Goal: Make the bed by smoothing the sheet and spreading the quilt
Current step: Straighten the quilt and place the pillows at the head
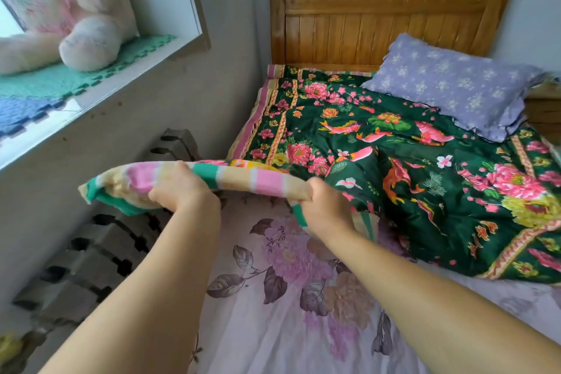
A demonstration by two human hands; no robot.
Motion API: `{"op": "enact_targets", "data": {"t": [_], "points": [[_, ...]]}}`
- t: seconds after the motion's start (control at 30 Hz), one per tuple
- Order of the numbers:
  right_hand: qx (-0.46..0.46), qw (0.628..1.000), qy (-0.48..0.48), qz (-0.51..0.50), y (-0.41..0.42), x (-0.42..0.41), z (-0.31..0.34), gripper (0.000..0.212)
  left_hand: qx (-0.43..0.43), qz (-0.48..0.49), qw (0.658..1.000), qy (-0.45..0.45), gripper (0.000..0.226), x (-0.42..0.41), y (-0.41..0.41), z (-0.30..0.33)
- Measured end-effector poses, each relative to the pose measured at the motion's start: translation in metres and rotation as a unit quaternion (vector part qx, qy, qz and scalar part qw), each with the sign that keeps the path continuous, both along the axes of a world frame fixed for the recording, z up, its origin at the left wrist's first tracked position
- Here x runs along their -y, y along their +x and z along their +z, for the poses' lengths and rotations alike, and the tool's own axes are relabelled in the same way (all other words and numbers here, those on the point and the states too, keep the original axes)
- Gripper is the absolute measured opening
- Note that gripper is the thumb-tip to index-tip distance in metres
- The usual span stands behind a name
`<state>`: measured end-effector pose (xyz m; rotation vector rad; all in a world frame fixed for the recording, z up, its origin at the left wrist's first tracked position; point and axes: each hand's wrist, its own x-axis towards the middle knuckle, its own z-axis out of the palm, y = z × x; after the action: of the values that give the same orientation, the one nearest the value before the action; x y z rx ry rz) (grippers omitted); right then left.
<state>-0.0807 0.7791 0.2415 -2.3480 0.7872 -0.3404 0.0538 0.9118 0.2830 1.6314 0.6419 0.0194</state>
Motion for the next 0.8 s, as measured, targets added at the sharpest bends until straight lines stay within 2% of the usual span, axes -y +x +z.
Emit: {"op": "enact_targets", "data": {"t": [0.07,0.1,0.13,0.17,0.2,0.23,0.3,0.37,0.43,0.47,0.53,0.57,0.6,0.7,0.73,0.8], "points": [[0.033,0.998,-0.035,0.027,0.015,-0.011,0.023,0.009,0.128,-0.062,0.980,0.139,0.049,0.001,-0.002,0.002],[0.034,0.997,-0.052,0.044,0.021,-0.015,0.031,0.011,0.252,-0.127,0.944,0.173,0.053,0.000,-0.006,-0.002],[0.032,0.996,-0.061,0.054,0.027,-0.018,0.036,0.017,0.358,-0.237,0.881,0.199,0.057,0.002,-0.012,-0.006],[0.029,0.996,-0.062,0.054,0.032,-0.019,0.039,0.024,0.432,-0.355,0.798,0.224,0.057,0.001,-0.012,-0.020],[0.026,0.997,-0.057,0.050,0.036,-0.017,0.042,0.029,0.463,-0.450,0.725,0.238,0.057,-0.003,-0.018,-0.027],[0.022,0.998,-0.048,0.042,0.039,-0.013,0.044,0.031,0.460,-0.506,0.690,0.240,0.061,-0.005,-0.020,-0.033],[0.008,0.999,-0.035,0.037,0.038,-0.006,0.049,0.031,0.434,-0.554,0.663,0.256,0.076,-0.005,-0.025,-0.037],[-0.005,0.997,-0.046,0.060,0.035,-0.005,0.052,0.028,0.395,-0.546,0.676,0.297,0.085,0.005,-0.034,-0.038],[-0.007,0.995,-0.048,0.088,0.029,-0.008,0.049,0.017,0.332,-0.520,0.725,0.306,0.078,0.018,-0.036,-0.035],[-0.003,0.995,-0.041,0.096,0.025,-0.007,0.046,0.011,0.313,-0.504,0.739,0.319,0.062,0.025,-0.035,-0.035],[0.009,0.994,-0.015,0.110,0.016,-0.001,0.036,0.016,0.274,-0.513,0.733,0.352,0.026,0.029,-0.034,-0.034],[0.011,0.993,-0.005,0.117,0.010,0.005,0.030,0.018,0.247,-0.528,0.735,0.347,0.020,0.030,-0.034,-0.036],[0.013,0.992,-0.002,0.125,0.005,0.008,0.023,0.021,0.220,-0.531,0.751,0.325,0.020,0.029,-0.035,-0.038],[-0.016,0.989,-0.065,0.129,-0.006,0.019,-0.005,0.037,0.138,-0.484,0.841,0.198,0.021,0.029,-0.039,-0.044],[-0.041,0.985,-0.109,0.128,-0.007,0.021,-0.016,0.043,0.120,-0.465,0.862,0.161,0.021,0.030,-0.039,-0.045],[-0.071,0.977,-0.169,0.105,-0.009,0.030,-0.034,0.049,0.096,-0.451,0.881,0.107,0.025,0.027,-0.035,-0.046]]}}
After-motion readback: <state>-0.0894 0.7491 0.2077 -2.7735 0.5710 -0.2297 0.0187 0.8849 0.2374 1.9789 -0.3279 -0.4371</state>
